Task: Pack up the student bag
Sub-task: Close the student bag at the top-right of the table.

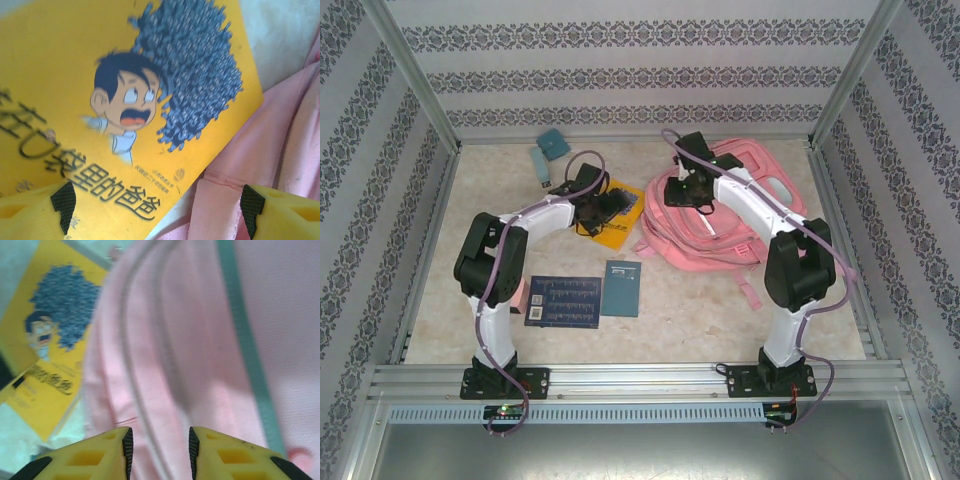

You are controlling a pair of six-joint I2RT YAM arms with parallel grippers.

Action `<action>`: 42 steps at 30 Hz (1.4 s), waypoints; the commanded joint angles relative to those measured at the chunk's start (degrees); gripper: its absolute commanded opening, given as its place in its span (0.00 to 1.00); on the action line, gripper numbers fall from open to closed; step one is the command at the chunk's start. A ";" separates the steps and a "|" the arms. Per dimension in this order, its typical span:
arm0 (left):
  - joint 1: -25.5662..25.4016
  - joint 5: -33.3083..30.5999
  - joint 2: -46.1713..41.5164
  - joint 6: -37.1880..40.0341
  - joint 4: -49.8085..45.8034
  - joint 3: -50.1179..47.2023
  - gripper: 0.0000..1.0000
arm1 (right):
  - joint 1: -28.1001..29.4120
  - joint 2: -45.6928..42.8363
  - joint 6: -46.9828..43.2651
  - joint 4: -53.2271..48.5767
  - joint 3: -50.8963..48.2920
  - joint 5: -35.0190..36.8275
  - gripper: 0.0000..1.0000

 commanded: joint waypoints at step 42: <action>7.43 6.24 -8.99 18.70 -6.67 -11.53 0.86 | 11.59 18.12 18.11 1.71 1.72 3.08 0.44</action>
